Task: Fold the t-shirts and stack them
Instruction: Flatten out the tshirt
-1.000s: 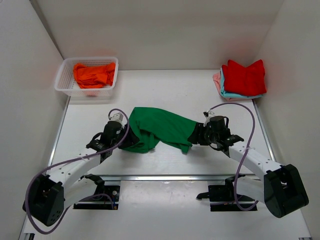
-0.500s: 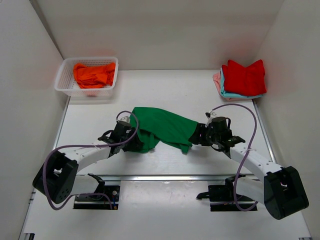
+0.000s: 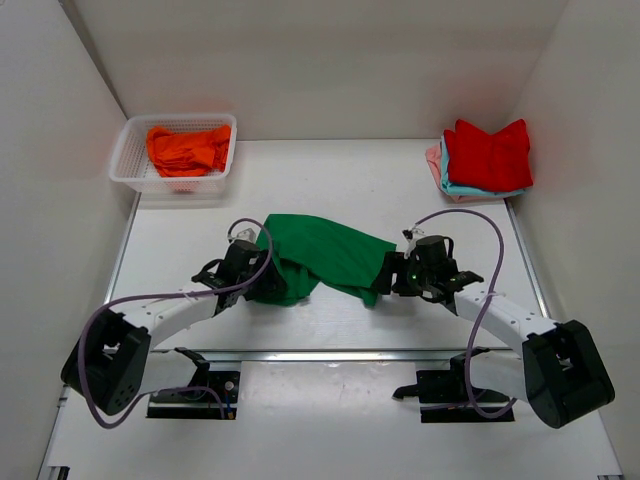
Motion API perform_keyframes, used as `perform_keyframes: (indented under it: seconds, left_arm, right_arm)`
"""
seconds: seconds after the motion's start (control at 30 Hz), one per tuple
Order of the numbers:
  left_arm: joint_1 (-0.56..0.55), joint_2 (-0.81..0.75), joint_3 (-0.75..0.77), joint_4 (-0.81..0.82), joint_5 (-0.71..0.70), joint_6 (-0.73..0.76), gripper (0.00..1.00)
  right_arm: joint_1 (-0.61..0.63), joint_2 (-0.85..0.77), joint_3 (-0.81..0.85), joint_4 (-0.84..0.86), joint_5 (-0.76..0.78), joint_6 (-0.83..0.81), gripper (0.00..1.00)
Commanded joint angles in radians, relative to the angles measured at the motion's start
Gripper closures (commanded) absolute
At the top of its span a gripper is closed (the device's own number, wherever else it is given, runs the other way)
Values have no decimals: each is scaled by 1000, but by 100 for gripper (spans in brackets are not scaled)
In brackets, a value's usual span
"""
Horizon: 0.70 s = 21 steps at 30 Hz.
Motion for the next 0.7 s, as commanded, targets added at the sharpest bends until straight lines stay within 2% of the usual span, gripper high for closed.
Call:
perform_keyframes:
  seconds: [0.0, 0.13, 0.2, 0.23, 0.27, 0.3, 0.33, 0.4, 0.43, 0.47, 0.5, 0.53, 0.57, 0.67]
  left_arm:
    - [3, -76, 36, 17, -13, -28, 35]
    - [17, -50, 48, 12, -8, -12, 34]
    - [24, -26, 50, 15, -7, -6, 35]
    - [12, -18, 47, 20, -8, -5, 35]
    - [13, 7, 41, 24, -2, -3, 35]
    - [7, 13, 47, 26, -7, -5, 34]
    - [4, 28, 50, 30, -14, -3, 35]
    - [-5, 47, 50, 29, -21, 1, 39]
    - [4, 59, 52, 35, -21, 3, 50]
    - [1, 67, 53, 37, -22, 3, 67]
    - [3, 65, 49, 38, -19, 3, 76]
    - [9, 68, 45, 37, -22, 11, 92]
    - [12, 64, 47, 35, -27, 8, 100]
    - [47, 9, 73, -23, -34, 37, 100]
  right_arm:
    - [2, 14, -3, 61, -20, 3, 37]
    - [9, 45, -7, 99, -37, 13, 41]
    - [17, 54, -4, 111, -49, 19, 58]
    - [17, 63, 0, 110, -51, 22, 61]
    - [14, 54, -6, 105, -54, 28, 70]
    - [15, 57, -3, 111, -74, 25, 90]
    - [6, 60, -7, 105, -86, 26, 100]
    - [5, 54, -4, 113, -86, 23, 100]
    - [8, 58, -3, 107, -80, 17, 100]
    - [6, 34, -6, 99, -75, 13, 100]
    - [6, 17, -3, 93, -63, 17, 100]
    - [0, 9, -4, 93, -69, 14, 100]
    - [-9, -18, 2, 87, -63, 13, 100]
    - [-46, -81, 31, 24, -74, -12, 100]
